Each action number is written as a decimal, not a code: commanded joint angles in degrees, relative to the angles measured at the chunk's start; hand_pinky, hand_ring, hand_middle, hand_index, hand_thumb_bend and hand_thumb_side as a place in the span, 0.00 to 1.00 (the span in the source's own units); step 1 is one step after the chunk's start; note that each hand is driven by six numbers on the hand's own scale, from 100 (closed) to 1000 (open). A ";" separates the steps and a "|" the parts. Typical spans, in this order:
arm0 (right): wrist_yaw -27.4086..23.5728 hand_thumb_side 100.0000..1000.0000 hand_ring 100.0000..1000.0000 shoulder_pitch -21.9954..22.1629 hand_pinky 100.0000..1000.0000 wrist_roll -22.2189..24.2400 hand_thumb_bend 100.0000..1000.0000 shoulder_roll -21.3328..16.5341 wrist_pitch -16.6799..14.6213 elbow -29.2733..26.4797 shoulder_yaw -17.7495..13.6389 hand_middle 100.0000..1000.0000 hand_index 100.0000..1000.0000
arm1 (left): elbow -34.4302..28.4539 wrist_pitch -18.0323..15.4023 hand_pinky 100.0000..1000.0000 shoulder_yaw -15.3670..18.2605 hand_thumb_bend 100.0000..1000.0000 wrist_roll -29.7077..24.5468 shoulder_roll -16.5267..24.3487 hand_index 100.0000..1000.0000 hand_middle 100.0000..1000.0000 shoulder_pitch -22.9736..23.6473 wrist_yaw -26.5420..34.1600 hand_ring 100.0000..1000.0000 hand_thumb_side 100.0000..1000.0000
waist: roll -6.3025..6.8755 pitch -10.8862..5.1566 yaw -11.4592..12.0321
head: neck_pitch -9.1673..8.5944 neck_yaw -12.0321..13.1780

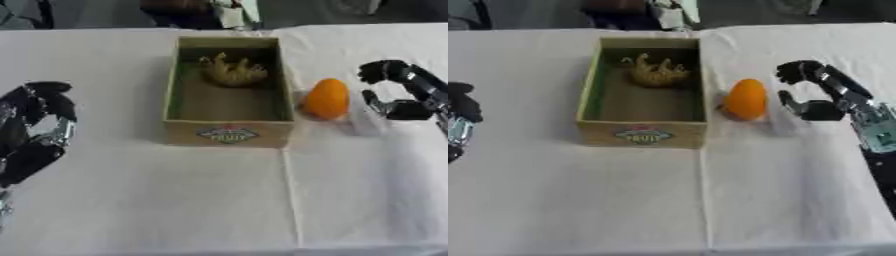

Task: Pick up objects on the table and place them in the box.

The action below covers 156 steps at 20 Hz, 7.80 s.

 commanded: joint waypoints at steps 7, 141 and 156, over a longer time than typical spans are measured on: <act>7.33 0.22 0.72 -2.31 0.71 -3.39 0.13 0.15 -3.06 0.31 -0.13 0.70 0.86 | -1.24 0.27 0.67 -0.13 0.00 -0.58 0.09 0.71 0.47 -0.23 -0.25 0.46 0.17 | 0.02 -0.64 0.03 | -0.14 -0.50; -16.77 0.13 0.70 -4.28 0.72 0.52 0.00 2.36 7.73 -20.26 0.14 0.60 0.80 | -1.24 -1.06 0.66 0.30 0.00 -0.88 -0.06 0.71 0.46 -2.63 3.93 0.45 0.15 | -1.35 -2.03 0.74 | 0.49 0.62; -39.98 0.20 0.68 14.58 0.78 0.63 0.00 -3.48 22.47 -42.72 -8.83 0.58 0.75 | -0.97 1.20 0.66 3.08 0.00 4.23 0.27 0.71 0.48 -0.60 3.34 0.46 0.16 | -1.02 -2.60 -3.17 | 0.97 4.47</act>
